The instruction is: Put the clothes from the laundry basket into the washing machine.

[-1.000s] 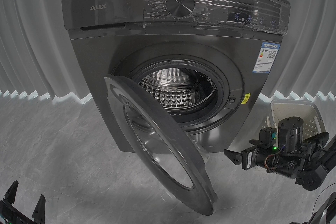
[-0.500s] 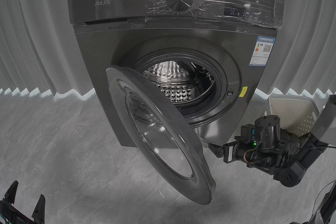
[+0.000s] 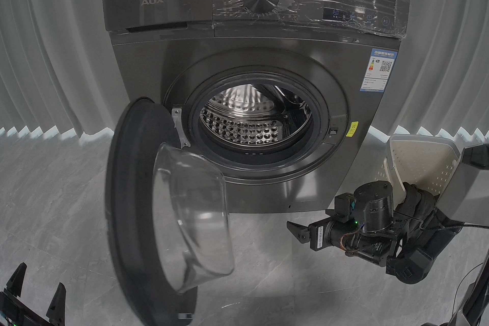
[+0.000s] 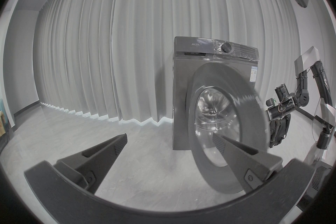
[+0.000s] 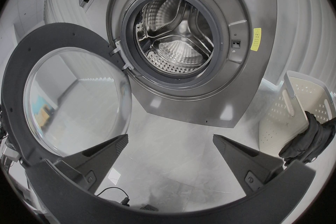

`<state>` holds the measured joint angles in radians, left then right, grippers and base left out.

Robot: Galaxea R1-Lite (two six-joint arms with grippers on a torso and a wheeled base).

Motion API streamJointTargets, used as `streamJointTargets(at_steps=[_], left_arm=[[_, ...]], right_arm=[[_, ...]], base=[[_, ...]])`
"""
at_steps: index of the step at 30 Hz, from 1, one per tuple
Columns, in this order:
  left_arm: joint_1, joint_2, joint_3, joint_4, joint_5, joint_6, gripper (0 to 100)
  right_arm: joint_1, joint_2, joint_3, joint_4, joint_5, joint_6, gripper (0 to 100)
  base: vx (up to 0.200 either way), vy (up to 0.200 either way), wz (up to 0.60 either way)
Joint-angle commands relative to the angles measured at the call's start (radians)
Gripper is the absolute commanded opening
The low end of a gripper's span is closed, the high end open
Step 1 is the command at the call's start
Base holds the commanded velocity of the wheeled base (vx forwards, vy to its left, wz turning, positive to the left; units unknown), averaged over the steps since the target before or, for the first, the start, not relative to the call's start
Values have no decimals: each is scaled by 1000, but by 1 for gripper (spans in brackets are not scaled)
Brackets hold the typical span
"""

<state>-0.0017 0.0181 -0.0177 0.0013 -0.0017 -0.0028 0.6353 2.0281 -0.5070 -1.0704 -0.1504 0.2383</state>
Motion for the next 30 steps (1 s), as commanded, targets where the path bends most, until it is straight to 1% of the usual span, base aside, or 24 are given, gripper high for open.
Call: streamJointTargets(at_steps=[1,16,24,26,28,30], left_arm=[[0,-18,18,0,0,0,100],[0,-18,18,0,0,0,100],[0,-18,18,0,0,0,100],[0,-18,18,0,0,0,100],[0,-18,18,0,0,0,100],[0,-18,18,0,0,0,100]], right_arm=[[3,-2,-15,1,-3,3,100],[0,-14,1,-2,-3,4,100],[-11,-77,56,-3,-3,-2,100],[-46,-161,110,-23,-3,-17,100],[-80,-224,148,-37,0,-50,100],[-132,-310,196,-49,11,-82,100]], base=[[0,0,0],[0,0,0],[0,0,0],[0,0,0],[0,0,0],[0,0,0]])
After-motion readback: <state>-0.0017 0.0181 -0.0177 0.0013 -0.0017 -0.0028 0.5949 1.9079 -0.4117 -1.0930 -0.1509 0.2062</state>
